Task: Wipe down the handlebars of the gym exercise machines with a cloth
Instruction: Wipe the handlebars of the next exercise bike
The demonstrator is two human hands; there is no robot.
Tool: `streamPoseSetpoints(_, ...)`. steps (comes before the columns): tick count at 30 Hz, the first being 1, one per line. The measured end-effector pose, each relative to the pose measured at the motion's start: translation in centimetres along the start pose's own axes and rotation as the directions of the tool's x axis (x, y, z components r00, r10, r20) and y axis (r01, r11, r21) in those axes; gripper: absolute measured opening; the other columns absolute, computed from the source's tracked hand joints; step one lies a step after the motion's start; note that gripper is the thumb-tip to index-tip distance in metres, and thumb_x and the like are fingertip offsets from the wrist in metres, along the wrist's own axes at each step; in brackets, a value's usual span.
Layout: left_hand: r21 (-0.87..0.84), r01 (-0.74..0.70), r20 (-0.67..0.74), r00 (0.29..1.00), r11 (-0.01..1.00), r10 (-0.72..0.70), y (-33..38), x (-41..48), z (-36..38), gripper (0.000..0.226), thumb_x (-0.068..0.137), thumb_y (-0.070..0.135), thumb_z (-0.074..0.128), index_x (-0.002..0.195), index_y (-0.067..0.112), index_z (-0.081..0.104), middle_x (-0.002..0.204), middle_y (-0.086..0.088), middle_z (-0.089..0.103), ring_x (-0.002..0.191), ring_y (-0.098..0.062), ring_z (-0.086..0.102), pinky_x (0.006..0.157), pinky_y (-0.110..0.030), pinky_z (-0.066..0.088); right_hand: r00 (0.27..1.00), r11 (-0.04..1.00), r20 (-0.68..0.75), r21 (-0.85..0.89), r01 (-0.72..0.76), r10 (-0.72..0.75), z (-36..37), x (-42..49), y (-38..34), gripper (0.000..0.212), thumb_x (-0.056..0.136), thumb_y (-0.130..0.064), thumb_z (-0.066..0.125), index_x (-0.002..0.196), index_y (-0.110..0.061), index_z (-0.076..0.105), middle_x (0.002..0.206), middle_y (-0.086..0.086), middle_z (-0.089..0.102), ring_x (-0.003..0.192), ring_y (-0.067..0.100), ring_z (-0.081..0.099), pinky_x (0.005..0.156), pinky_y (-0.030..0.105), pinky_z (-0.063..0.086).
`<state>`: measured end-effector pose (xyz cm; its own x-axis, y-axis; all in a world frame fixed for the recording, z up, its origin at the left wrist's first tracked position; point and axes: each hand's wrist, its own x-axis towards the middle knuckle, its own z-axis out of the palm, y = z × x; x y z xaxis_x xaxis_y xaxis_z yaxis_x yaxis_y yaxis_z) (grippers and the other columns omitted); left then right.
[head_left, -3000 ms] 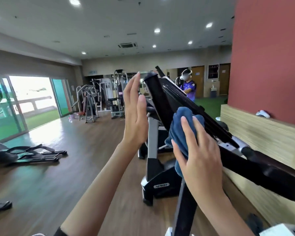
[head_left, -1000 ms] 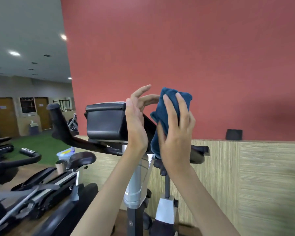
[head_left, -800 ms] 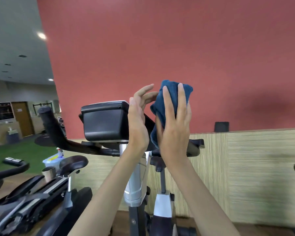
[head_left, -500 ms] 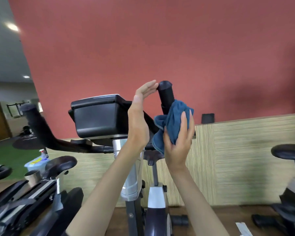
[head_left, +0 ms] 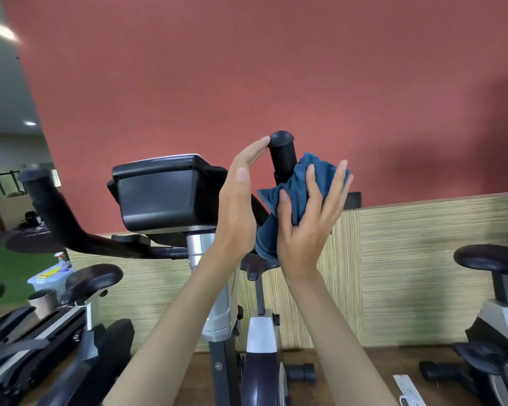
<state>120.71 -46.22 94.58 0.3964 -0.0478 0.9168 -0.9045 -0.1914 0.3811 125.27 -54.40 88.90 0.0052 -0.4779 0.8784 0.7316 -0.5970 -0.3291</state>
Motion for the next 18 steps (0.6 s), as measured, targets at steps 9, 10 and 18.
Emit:
streamPoseSetpoints(9,0.290,-0.330,0.167,0.942,0.898,0.292,-1.4,-1.5,0.3,0.049,0.096,0.016,0.023,0.141,0.001,0.033,0.153,-0.006,0.026,0.145,-0.021,0.020,0.117,-0.052,0.018,0.997,0.982,-0.021,0.175,0.073,-0.070,0.8,-2.2,2.7,0.045,0.095,-0.020,0.059,0.137,-0.016,0.042,0.144,0.016,0.032,0.142,0.017,0.028,0.112,0.040,0.035)
streamPoseSetpoints(10,0.321,-0.363,0.194,0.929,0.875,0.315,-1.7,-1.6,0.3,0.049,0.096,0.015,0.024,0.142,0.001,0.033,0.152,-0.007,0.025,0.146,-0.021,0.019,0.117,-0.054,0.017,0.999,0.980,-0.022,0.193,0.052,-0.049,0.8,-2.7,3.3,0.045,0.096,-0.022,0.059,0.137,-0.018,0.042,0.144,0.016,0.032,0.142,0.019,0.030,0.111,0.041,0.037)
streamPoseSetpoints(18,0.497,-0.471,0.379,0.873,0.728,0.306,-4.1,-3.3,0.6,0.051,0.095,0.017,0.028,0.144,0.002,0.030,0.154,-0.008,0.025,0.146,-0.020,0.018,0.116,-0.051,0.022,0.982,0.944,0.121,0.282,-0.172,0.143,-0.1,-6.2,7.0,0.047,0.097,-0.043,0.049,0.138,-0.029,0.031,0.146,0.007,0.027,0.140,0.009,0.029,0.112,0.027,0.035)
